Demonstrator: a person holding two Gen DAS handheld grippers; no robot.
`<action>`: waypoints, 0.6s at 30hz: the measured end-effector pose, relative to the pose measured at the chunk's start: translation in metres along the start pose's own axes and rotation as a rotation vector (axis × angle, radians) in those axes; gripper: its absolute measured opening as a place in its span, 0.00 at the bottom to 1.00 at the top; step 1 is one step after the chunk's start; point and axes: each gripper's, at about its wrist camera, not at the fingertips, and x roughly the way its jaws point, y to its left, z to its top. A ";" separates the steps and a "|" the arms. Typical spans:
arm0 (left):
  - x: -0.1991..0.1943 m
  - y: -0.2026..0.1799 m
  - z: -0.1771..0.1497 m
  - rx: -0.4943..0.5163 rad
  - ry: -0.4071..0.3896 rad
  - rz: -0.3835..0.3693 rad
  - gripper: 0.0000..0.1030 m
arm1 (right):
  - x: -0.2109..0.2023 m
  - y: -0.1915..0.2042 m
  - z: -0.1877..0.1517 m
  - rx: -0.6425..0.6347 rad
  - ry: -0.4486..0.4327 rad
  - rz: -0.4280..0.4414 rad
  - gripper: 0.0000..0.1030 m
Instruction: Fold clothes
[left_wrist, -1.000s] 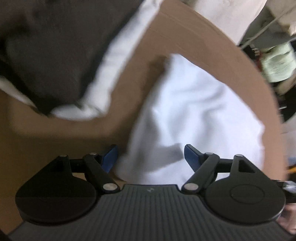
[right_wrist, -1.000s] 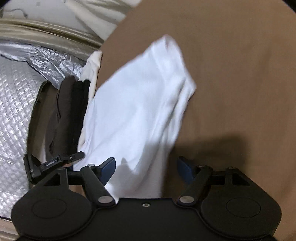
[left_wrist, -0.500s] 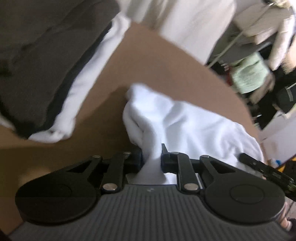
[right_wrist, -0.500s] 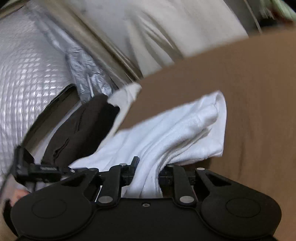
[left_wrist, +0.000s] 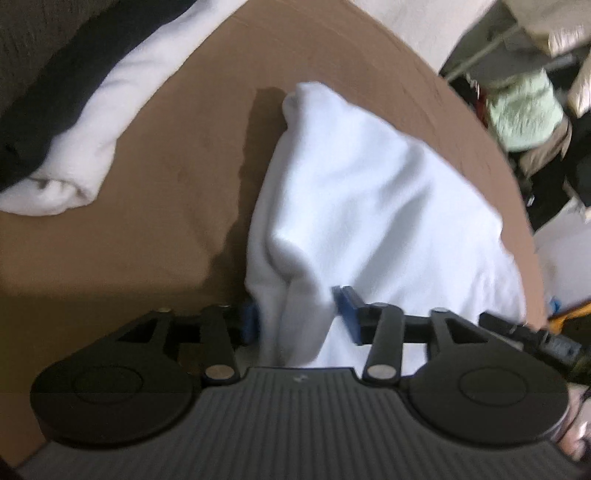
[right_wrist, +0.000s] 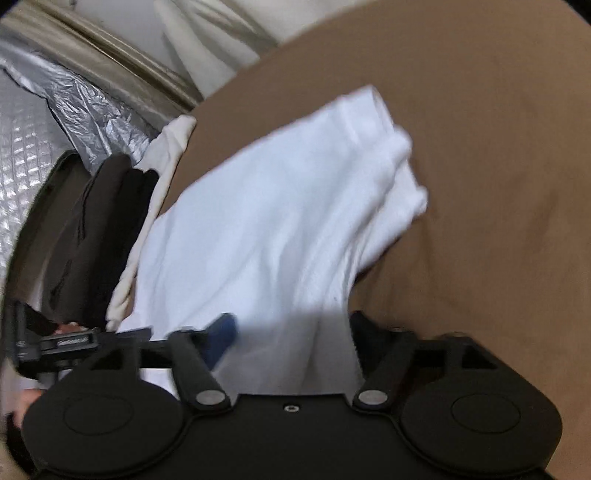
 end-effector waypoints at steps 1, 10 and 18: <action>0.001 -0.001 0.003 -0.002 -0.012 -0.003 0.49 | 0.003 -0.001 0.000 0.004 -0.006 0.013 0.77; -0.039 -0.072 -0.013 0.273 -0.227 0.137 0.14 | -0.025 0.060 0.005 -0.313 -0.137 -0.012 0.21; -0.093 -0.096 -0.012 0.307 -0.434 0.099 0.13 | -0.081 0.119 0.053 -0.576 -0.202 -0.033 0.20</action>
